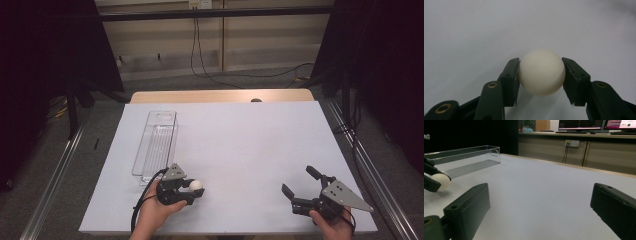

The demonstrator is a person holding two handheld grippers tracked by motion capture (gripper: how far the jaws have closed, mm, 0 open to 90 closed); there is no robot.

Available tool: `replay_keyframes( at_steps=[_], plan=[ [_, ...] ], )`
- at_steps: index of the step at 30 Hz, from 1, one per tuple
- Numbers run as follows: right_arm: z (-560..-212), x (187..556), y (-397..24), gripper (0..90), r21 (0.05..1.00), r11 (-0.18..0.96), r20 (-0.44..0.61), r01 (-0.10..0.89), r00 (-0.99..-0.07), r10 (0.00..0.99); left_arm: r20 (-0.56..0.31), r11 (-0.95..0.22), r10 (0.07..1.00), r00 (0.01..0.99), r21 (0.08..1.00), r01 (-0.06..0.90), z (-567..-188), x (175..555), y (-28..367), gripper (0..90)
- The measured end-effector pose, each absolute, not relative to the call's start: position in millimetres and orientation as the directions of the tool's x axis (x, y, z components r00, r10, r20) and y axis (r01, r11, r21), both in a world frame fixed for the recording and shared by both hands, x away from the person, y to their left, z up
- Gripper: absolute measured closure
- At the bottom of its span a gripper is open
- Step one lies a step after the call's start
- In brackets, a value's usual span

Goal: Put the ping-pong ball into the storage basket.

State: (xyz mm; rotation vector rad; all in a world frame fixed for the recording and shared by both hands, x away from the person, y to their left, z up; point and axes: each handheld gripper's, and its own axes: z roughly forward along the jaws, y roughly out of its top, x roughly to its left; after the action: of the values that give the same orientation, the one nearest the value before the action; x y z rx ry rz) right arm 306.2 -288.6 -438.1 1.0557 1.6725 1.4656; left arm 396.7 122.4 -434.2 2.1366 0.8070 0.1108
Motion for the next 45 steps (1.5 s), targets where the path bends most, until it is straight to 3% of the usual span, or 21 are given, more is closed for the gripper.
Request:
replay_keyframes(
  at_steps=[45],
  plan=[
    [-438.0,306.2,-289.4,2.0,0.989,0.039,0.03,0.143,-0.448,0.894,-0.206,-0.414,0.638,0.742,0.721,0.556,-408.9,410.6,135.7,51.1]
  ],
)
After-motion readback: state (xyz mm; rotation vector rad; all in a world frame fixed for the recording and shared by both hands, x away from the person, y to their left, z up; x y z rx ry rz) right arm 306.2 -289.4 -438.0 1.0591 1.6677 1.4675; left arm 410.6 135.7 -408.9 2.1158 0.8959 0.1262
